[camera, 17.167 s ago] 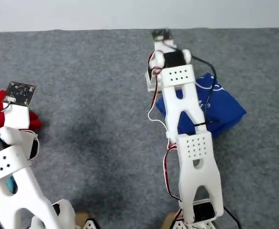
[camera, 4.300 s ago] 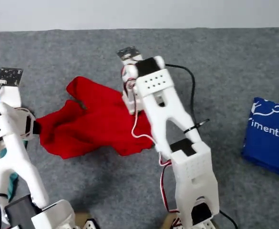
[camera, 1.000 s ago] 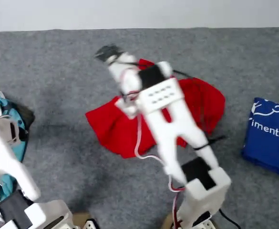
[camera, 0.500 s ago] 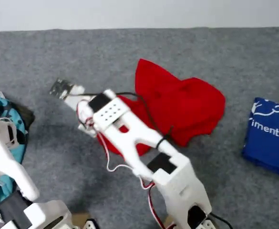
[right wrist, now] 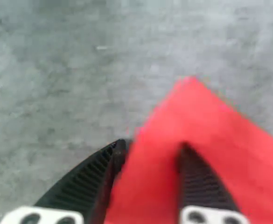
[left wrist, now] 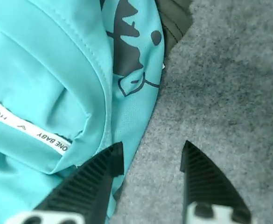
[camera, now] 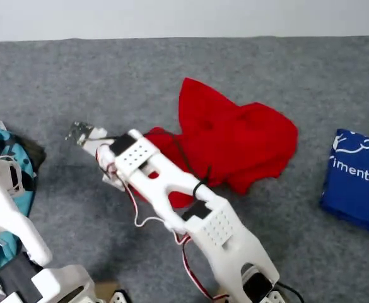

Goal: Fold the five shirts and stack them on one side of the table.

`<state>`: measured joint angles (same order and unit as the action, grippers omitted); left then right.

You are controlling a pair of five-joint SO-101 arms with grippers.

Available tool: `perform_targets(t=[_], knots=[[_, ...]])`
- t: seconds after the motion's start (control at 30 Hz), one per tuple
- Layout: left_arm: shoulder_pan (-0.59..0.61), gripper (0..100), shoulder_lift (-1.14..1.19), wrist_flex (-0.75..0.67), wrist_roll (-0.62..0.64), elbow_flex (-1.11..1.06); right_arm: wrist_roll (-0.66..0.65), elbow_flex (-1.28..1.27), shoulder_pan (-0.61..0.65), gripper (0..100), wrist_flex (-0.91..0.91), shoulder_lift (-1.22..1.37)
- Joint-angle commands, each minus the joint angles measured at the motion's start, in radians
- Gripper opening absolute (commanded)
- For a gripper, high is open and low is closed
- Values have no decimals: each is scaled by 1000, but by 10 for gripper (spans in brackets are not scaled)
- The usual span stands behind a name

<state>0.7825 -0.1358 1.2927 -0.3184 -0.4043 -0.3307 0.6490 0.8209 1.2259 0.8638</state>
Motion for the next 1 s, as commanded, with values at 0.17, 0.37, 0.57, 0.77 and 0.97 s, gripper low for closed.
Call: perform_targets(t=[0.17, 0.37, 0.57, 0.77, 0.97], knots=[[0, 202, -6, 5, 6, 35, -11, 402, -58, 10, 306, 102], [-3, 202, -6, 5, 6, 36, -32, 647, -59, 10, 506, 99], [-54, 202, -6, 14, 11, 36, -69, 815, -61, 10, 572, 54], [-100, 202, -69, 52, 12, 42, -69, 701, -36, 10, 573, -131], [-100, 202, -135, 54, 12, 42, -68, 417, -35, 10, 573, -440]])
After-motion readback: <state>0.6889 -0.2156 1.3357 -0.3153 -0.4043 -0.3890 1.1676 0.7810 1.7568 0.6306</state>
